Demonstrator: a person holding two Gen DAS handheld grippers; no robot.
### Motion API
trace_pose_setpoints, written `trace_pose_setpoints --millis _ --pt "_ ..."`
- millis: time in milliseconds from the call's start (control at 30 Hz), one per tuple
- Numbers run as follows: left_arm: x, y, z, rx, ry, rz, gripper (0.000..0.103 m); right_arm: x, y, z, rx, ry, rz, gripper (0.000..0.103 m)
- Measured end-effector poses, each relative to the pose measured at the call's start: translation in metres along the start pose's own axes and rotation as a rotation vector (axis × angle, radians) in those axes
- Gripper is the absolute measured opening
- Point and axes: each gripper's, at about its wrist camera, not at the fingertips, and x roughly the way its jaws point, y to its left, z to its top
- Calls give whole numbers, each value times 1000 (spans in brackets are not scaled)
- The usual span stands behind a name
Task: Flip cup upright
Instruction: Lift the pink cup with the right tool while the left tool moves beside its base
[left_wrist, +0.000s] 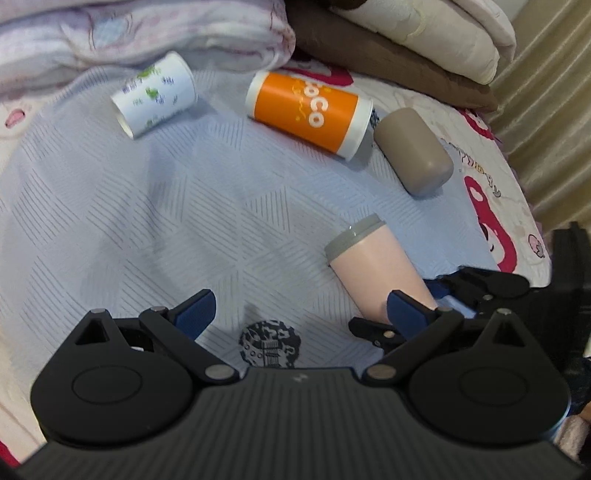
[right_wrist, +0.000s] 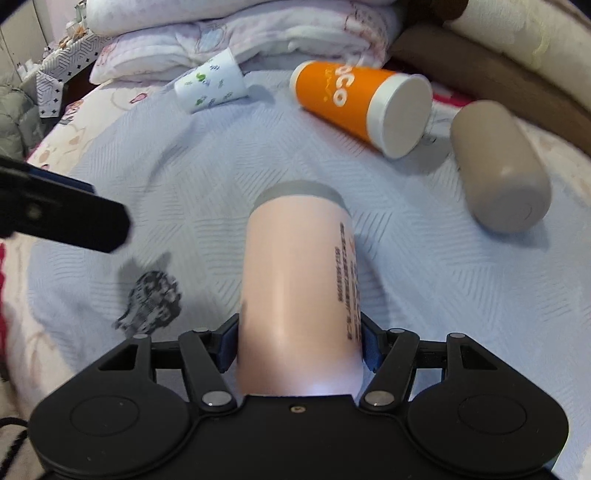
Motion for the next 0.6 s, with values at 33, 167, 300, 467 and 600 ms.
trace_pose_setpoints --millis 33,167,300,467,600 --pt "3 -1 -1 2 4 1 100 -3 0 0 -4 -3 3 79" --pt "17 -5 -1 -15 32 -16 100 -16 -5 0 -1 -16 50 80" --pt "33 -14 2 -26 31 -47 95 -19 -5 -2 -39 3 74 80" --pt "51 -21 10 -66 81 -123 78 -20 -13 -1 -21 -7 109 81" --pt "64 -13 16 -171 95 -184 67 -10 -17 8 9 -15 116 82"
